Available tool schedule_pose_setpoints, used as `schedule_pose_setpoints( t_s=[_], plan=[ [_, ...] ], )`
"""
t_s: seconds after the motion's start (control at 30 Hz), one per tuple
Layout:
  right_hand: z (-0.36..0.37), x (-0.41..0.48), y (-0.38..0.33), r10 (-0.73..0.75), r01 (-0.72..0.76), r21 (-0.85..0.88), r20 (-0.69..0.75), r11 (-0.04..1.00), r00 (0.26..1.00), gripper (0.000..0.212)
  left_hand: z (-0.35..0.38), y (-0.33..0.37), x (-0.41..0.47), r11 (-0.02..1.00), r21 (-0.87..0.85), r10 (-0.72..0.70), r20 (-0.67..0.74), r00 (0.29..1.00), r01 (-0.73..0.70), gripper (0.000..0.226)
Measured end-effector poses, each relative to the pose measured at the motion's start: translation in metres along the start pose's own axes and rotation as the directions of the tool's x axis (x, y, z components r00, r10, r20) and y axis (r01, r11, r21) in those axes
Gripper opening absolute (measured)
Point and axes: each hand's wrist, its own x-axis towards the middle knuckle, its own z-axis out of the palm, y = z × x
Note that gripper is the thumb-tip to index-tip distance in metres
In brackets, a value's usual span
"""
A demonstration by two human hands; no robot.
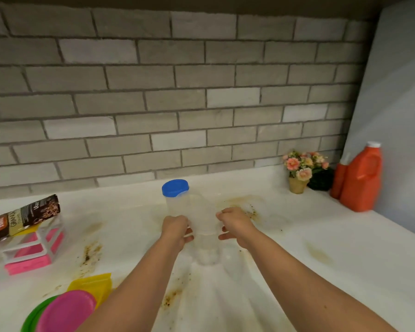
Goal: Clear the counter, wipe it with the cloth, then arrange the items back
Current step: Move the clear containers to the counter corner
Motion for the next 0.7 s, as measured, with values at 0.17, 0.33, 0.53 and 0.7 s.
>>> schedule_pose_setpoints(
  t_s=[0.17, 0.33, 0.53, 0.7],
  plan=[
    [-0.082, -0.003, 0.013, -0.025, 0.023, -0.020, -0.115, 1.000, 0.993, 0.030, 0.084, -0.009, -0.014, 1.000, 0.028, -0.004, 0.100, 0.995, 0.001, 0.038],
    [-0.170, -0.007, 0.036, -0.024, 0.012, -0.052, -0.238, 0.999, 0.971, 0.035, 0.172, -0.030, -0.037, 0.999, 0.053, -0.024, 0.209, 0.978, 0.013, 0.036],
    [-0.267, -0.013, 0.069, 0.016, -0.029, -0.037, -0.324, 0.999, 0.946, 0.035, 0.269, -0.060, -0.063, 0.997, 0.075, -0.048, 0.281, 0.958, 0.028, 0.038],
    [-0.329, -0.016, 0.089, 0.037, -0.042, -0.002, -0.401, 0.999, 0.915, 0.032, 0.331, -0.076, -0.083, 0.996, 0.090, -0.057, 0.346, 0.937, 0.027, 0.029]
  ],
)
